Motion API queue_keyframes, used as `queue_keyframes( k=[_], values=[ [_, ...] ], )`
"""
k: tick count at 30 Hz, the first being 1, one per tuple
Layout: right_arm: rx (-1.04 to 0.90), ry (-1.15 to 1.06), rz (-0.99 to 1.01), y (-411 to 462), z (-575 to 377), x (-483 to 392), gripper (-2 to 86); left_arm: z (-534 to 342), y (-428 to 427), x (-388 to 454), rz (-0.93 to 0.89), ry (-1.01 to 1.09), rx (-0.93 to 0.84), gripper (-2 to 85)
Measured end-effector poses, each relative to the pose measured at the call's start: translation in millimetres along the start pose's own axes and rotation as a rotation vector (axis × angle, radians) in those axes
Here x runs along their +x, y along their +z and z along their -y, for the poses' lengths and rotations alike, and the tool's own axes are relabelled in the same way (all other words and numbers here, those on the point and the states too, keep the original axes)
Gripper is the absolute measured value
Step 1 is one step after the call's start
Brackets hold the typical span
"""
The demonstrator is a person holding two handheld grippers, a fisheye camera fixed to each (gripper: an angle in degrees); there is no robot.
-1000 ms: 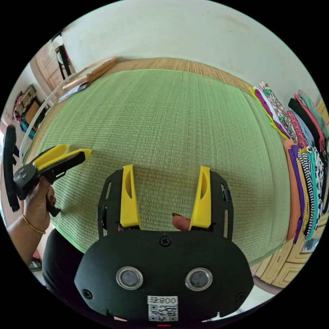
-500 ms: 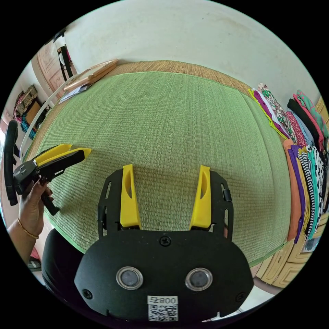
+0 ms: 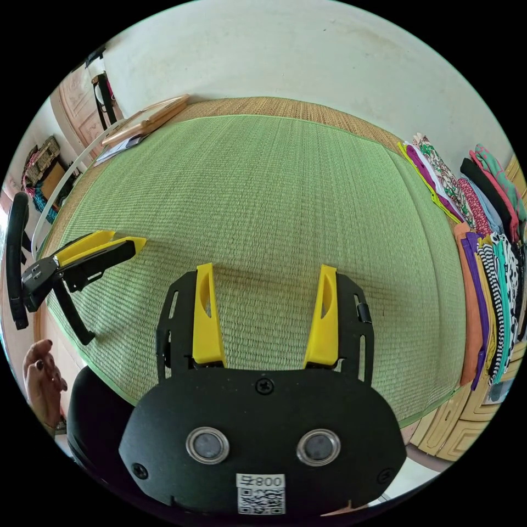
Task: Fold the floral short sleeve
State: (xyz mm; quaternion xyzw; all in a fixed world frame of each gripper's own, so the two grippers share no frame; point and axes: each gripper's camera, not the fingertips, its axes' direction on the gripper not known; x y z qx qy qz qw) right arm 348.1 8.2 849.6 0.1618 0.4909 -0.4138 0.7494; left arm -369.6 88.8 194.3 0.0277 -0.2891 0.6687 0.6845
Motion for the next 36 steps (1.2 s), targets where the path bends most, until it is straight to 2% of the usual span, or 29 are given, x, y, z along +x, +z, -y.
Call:
queue_keyframes(
  k=[18,36],
  values=[
    [0.003,-0.002,-0.004,29.1,-13.7,38.0,24.7,-29.1,-38.9,6.0,0.004,0.003,-0.001,18.3],
    [0.005,0.002,-0.019,7.4,-10.7,29.6,24.8,-38.1,-55.7,37.5,0.007,0.005,-0.002,18.3]
  ],
)
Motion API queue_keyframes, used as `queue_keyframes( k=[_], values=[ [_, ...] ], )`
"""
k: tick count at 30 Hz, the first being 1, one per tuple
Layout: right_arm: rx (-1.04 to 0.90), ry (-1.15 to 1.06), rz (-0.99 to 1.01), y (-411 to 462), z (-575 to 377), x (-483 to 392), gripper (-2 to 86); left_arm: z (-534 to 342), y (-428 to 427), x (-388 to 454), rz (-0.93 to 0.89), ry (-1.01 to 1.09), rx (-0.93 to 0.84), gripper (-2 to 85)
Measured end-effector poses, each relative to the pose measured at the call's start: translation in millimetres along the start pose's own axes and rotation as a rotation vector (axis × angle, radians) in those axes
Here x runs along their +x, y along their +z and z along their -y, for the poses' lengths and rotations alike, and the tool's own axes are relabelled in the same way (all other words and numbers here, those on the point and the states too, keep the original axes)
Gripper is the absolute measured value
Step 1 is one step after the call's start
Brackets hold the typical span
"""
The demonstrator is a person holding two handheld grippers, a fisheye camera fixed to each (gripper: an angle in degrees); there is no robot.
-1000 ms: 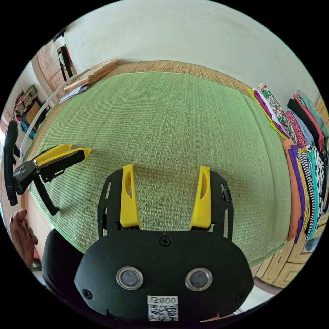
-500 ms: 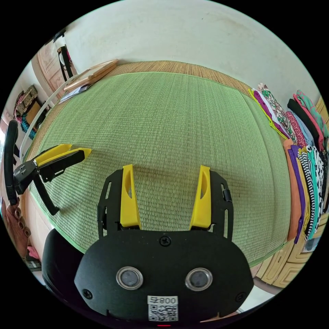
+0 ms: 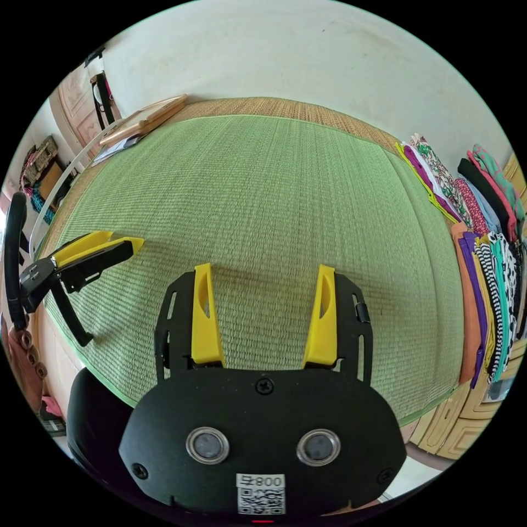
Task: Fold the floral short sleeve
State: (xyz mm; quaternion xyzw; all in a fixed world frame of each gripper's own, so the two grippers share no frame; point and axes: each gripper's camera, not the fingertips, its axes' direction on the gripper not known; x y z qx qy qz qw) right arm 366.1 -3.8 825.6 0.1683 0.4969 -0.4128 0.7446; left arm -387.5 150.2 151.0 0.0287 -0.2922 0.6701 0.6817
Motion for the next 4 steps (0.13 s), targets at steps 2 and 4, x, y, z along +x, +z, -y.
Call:
queue_keyframes(
  k=[2,4],
  values=[
    [-0.006,0.001,0.008,-4.8,1.7,-2.6,24.8,0.6,-1.5,5.0,0.0,0.0,0.0,18.3],
    [-0.004,-0.004,0.005,-10.7,2.8,-8.1,24.8,2.0,-3.6,12.7,0.002,0.002,-0.001,18.2]
  ],
)
